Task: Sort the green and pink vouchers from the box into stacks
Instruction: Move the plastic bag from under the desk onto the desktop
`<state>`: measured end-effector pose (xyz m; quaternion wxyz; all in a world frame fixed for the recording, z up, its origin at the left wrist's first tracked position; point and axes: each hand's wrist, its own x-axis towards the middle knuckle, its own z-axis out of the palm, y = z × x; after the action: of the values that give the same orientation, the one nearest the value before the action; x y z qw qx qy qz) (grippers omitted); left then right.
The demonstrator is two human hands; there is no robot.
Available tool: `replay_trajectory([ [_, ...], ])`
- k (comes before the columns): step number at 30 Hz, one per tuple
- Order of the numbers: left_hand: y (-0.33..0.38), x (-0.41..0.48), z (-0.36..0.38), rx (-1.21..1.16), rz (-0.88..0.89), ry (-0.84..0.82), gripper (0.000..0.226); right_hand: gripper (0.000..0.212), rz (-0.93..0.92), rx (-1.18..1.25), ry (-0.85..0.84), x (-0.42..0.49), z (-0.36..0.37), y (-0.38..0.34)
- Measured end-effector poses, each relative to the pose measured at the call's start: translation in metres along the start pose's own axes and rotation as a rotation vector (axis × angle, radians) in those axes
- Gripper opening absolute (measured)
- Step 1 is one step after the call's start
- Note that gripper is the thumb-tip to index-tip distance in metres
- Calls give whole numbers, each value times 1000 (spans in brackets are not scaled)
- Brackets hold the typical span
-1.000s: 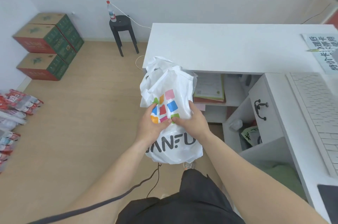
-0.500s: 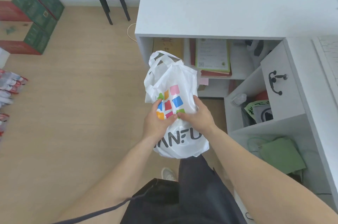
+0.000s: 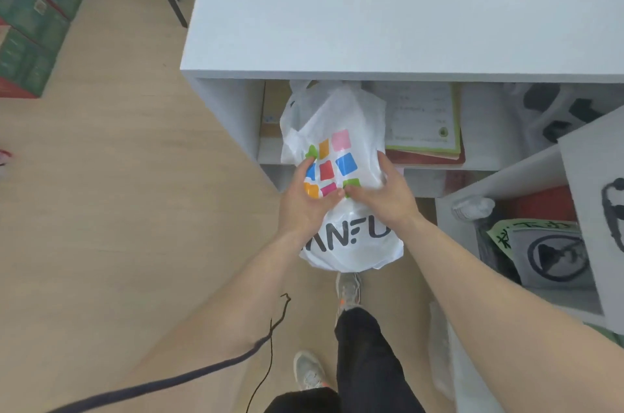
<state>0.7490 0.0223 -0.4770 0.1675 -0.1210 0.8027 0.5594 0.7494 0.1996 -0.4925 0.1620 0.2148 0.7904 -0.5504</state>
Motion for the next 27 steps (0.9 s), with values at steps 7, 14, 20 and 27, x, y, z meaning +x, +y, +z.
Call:
replay_trajectory([
  [7,-9,118,32,50,88,93,82,72,-145,-1,59,115,-1,-7],
  [14,18,213,16,161,187,171,92,94,-194,6,55,195,0,-50],
  [20,24,207,-2,471,2,177,111,109,-19,-299,116,185,-4,-47],
  [27,44,119,-21,606,62,121,94,86,-10,-493,88,91,-25,-58],
])
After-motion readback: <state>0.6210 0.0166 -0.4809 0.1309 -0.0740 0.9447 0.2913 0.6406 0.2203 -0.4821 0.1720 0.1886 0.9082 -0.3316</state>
